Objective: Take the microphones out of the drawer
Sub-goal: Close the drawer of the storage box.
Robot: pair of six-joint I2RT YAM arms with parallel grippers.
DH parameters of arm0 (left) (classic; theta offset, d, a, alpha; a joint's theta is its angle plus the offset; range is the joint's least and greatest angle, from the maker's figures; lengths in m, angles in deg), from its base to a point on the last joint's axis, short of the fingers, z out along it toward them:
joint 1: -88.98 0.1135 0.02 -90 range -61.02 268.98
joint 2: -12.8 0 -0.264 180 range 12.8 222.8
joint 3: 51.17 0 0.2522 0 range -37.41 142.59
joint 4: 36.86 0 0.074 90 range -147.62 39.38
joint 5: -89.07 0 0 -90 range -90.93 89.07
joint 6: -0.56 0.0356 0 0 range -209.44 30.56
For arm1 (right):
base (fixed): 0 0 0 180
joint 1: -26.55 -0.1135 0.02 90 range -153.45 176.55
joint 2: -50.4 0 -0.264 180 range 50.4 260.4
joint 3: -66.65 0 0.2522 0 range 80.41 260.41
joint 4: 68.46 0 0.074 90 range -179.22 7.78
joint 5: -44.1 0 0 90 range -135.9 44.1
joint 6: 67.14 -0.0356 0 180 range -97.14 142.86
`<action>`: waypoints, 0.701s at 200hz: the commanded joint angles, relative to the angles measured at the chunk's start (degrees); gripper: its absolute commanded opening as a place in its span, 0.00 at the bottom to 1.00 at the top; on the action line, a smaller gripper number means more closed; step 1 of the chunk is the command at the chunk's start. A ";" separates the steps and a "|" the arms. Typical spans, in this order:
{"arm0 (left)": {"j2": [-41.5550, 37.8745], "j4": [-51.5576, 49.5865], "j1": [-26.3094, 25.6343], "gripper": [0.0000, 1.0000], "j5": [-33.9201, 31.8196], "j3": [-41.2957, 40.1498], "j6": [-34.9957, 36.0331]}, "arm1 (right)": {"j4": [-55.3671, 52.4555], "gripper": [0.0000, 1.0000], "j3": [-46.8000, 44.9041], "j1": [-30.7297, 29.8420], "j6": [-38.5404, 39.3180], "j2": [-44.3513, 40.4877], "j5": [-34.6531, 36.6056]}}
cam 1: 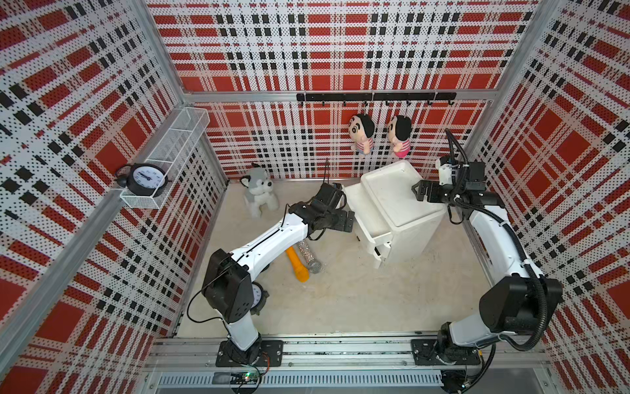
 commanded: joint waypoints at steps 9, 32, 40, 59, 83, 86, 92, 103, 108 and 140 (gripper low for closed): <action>2.31 2.92 -0.74 0.98 1.83 2.92 0.60 | -4.07 1.00 -0.22 0.34 0.70 2.78 -2.09; 4.40 3.23 -0.91 0.98 2.64 5.24 0.46 | -4.40 1.00 -0.09 0.20 0.99 3.02 -2.03; 4.94 3.23 -1.05 0.98 2.77 6.04 0.39 | -4.48 1.00 -0.10 0.12 1.07 2.98 -1.80; 5.76 3.85 -1.49 0.98 3.03 7.57 0.35 | -4.44 1.00 -0.31 0.04 1.21 2.74 -1.66; 6.89 4.79 -1.88 0.98 3.97 9.30 0.09 | -4.54 1.00 -0.32 -0.05 1.34 2.90 -1.67; 7.06 4.94 -1.96 0.98 4.08 9.51 -0.03 | -4.58 1.00 -0.31 -0.06 1.28 3.04 -1.66; 7.35 5.18 -2.05 0.98 4.22 9.91 -0.25 | -4.59 1.00 -0.31 -0.21 1.38 3.06 -1.58; 7.97 5.65 -2.23 0.98 4.48 10.68 -0.64 | -4.64 1.00 -0.39 -0.26 1.47 2.94 -1.49; 8.31 5.88 -2.32 0.98 4.62 10.96 -0.80 | -4.64 1.00 -0.42 -0.37 1.44 2.90 -1.49; 10.22 7.59 -2.76 0.98 6.04 12.46 -1.79 | -4.77 1.00 -0.57 -0.51 1.61 2.63 -1.22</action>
